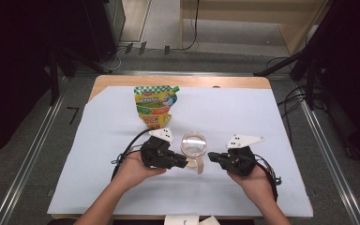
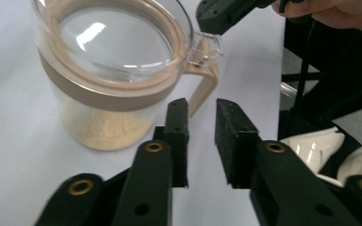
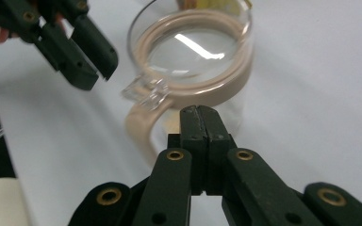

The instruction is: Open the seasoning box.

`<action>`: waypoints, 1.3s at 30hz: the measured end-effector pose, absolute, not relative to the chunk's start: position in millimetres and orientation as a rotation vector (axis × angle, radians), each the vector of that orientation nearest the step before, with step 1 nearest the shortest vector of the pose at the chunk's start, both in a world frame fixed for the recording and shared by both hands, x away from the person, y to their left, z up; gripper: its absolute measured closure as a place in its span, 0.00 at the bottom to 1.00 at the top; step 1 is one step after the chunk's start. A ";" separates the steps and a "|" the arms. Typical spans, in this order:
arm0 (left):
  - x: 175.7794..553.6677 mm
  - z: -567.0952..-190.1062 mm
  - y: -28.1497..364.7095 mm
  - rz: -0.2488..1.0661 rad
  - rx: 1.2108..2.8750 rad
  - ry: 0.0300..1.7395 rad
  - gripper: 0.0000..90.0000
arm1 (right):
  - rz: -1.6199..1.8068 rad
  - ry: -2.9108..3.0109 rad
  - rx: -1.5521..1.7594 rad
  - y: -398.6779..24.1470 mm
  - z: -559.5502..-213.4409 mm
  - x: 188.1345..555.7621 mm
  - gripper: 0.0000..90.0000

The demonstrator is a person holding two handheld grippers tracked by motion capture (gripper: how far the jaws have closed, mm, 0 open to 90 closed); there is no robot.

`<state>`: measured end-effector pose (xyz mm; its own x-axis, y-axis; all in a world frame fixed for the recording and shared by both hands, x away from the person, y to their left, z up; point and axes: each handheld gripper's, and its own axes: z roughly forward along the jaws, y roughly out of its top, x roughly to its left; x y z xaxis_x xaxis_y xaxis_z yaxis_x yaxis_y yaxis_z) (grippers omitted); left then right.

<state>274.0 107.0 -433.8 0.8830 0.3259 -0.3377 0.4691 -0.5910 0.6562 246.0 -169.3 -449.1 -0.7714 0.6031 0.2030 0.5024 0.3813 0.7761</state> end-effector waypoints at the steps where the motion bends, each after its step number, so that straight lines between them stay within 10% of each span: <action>1: 273.7 -433.3 107.9 -0.222 2.257 0.546 0.79 | 1.355 2.527 0.999 -169.2 -448.7 241.6 1.00; 14: 280.4 -426.4 126.6 -0.184 2.180 0.570 0.50 | 1.379 2.616 0.899 -141.9 -459.3 217.7 1.00; 39: 286.4 -431.5 138.0 -0.143 2.193 0.624 0.45 | 1.286 2.562 1.058 -151.2 -473.1 230.9 1.00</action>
<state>286.4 138.0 -431.5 0.8700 0.3863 -0.3063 0.4813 -0.5309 0.6975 230.9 -151.2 -473.1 -0.7571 0.6155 0.2188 0.5431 0.4071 0.7344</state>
